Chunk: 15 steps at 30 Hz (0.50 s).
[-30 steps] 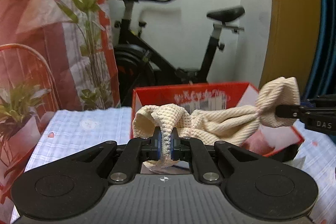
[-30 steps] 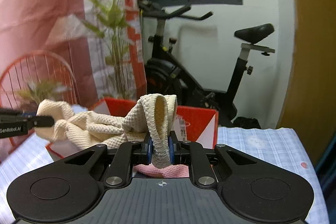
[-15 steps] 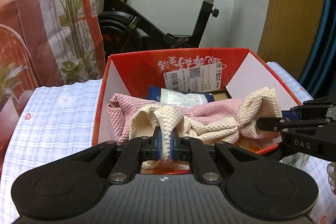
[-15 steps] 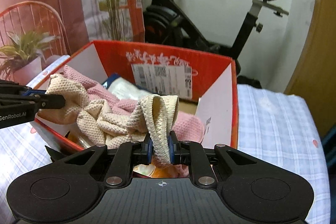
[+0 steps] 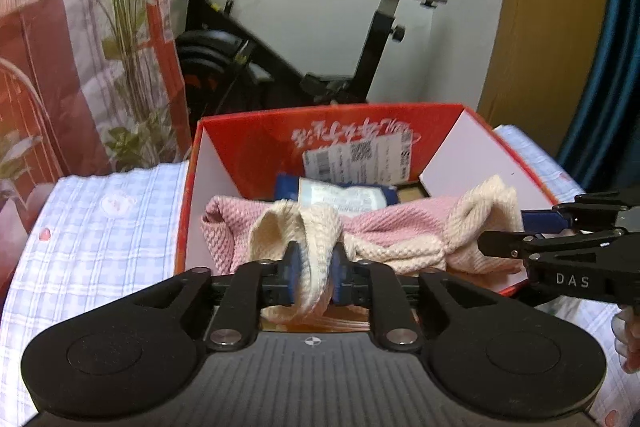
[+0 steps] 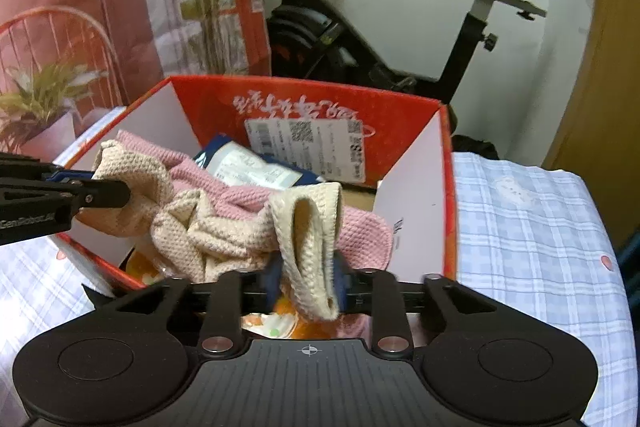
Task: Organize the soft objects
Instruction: 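Lower the cream towel into the box and open both grippers, then grasp the clear bag of green cables with both grippers and lift it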
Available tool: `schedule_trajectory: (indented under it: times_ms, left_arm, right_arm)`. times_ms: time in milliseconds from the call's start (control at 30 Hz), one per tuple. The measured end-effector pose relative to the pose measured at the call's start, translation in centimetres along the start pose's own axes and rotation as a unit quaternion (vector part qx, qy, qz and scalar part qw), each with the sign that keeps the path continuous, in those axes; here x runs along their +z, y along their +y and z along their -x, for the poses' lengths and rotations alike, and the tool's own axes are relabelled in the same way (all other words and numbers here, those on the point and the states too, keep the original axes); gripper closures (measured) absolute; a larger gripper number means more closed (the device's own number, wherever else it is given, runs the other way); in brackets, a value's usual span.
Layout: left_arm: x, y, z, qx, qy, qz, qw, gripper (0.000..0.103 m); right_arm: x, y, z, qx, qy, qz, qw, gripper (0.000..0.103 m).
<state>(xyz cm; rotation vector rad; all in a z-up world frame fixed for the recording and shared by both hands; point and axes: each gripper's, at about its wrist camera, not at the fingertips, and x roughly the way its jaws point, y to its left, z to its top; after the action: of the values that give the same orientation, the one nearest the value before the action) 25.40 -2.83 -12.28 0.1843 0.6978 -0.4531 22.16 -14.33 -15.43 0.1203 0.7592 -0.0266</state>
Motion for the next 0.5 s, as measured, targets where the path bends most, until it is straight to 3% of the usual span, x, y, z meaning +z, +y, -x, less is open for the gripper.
schedule_trajectory:
  times_ms: [67, 133, 333, 500]
  left_arm:
    - [0.0, -0.2, 0.8, 0.003, -0.012, -0.006, 0.9999, 0.062]
    - [-0.2, -0.4, 1.8, 0.002, -0.027, -0.01, 0.9996, 0.052]
    - [-0.9, -1.3, 4.1, -0.01, -0.051, -0.015, 0.9985, 0.048]
    - [-2.4, -2.1, 6.0, -0.009, -0.07, -0.025, 0.9972, 0.045]
  right_arm:
    - [-0.3, -0.4, 0.9, -0.001, -0.019, -0.007, 1.0, 0.062]
    - [-0.4, -0.8, 1.7, -0.006, -0.035, -0.011, 0.999, 0.053]
    - [-1.4, -1.0, 4.4, -0.013, -0.081, -0.012, 0.997, 0.036]
    - [-2.7, -0.7, 6.9, -0.008, -0.121, 0.004, 0.993, 0.03]
